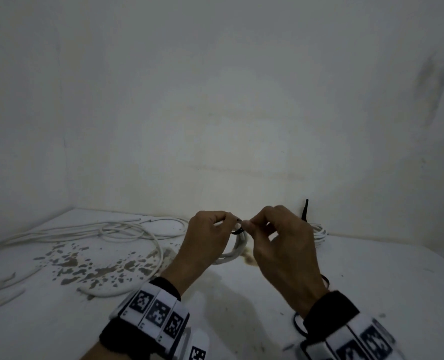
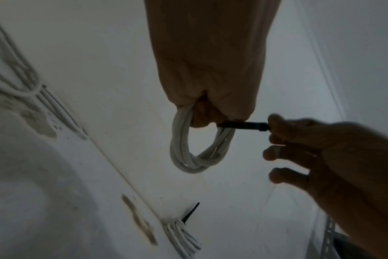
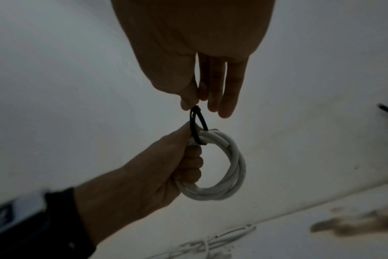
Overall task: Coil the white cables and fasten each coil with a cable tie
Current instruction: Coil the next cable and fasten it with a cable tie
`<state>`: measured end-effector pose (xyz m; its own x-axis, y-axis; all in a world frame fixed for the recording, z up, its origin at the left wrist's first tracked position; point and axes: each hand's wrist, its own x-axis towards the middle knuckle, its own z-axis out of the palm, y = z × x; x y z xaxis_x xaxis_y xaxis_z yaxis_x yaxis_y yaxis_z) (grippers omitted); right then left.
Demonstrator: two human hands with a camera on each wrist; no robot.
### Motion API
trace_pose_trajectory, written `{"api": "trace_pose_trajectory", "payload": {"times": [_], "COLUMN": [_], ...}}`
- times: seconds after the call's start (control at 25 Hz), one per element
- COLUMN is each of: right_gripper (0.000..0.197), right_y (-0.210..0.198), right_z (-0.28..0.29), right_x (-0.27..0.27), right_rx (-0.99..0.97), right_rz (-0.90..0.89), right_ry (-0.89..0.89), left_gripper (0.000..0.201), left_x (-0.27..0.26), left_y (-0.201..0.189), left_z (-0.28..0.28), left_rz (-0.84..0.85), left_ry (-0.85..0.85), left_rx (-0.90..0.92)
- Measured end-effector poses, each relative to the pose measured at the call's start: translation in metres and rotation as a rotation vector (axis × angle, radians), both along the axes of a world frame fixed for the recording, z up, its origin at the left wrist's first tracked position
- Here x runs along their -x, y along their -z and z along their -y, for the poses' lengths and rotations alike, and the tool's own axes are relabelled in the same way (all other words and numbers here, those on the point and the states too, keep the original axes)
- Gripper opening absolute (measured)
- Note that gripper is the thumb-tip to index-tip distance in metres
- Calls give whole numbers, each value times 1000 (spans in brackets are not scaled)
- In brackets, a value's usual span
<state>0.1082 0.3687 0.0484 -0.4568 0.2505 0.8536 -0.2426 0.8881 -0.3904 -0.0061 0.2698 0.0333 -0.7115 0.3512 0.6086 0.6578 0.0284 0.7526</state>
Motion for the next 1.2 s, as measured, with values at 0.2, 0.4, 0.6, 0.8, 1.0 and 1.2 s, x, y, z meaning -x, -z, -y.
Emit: {"api": "trace_pose_trajectory", "payload": {"times": [0.2, 0.4, 0.6, 0.8, 1.0, 1.2], "right_gripper": [20, 17, 20, 18, 24, 24], "right_y": [26, 17, -32, 19, -25, -27], "right_z": [10, 18, 1, 40, 7, -2], "right_x": [2, -4, -15, -23, -29, -28], "right_rx": [-213, -90, 350, -48, 401, 656], "right_rz": [55, 7, 84, 299, 113, 104], "right_ry": [-35, -44, -47, -62, -137, -225], "left_gripper": [29, 30, 35, 30, 33, 32], "left_x": [3, 2, -3, 7, -4, -7], "left_y": [4, 3, 8, 10, 4, 1], "left_z": [1, 0, -5, -1, -6, -7], "left_rz": [92, 90, 10, 135, 294, 475], "left_ry": [-38, -21, -7, -78, 4, 116], "left_rx": [-99, -120, -78, -165, -192, -207]}}
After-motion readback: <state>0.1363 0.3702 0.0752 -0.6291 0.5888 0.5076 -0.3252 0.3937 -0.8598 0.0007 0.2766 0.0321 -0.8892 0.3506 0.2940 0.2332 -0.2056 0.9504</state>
